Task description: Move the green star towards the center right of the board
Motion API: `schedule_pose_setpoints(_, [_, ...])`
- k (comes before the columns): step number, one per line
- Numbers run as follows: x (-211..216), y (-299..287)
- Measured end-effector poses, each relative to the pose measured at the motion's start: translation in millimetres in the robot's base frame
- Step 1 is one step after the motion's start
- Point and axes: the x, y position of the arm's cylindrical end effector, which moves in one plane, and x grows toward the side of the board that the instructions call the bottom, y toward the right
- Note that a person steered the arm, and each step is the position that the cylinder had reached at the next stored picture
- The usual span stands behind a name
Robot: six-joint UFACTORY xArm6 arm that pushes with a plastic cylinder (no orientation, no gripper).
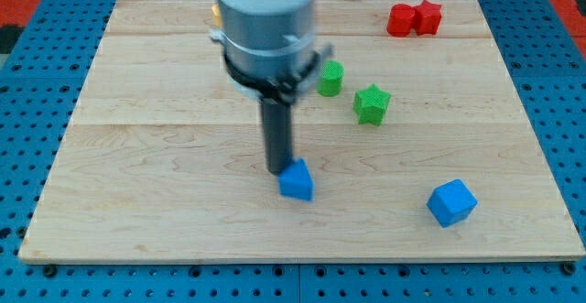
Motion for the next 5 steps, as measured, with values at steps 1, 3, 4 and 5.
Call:
schedule_pose_setpoints(1, [22,40])
schedule_pose_setpoints(3, [78,-40])
schedule_pose_setpoints(4, [80,41])
schedule_pose_setpoints(5, [55,93])
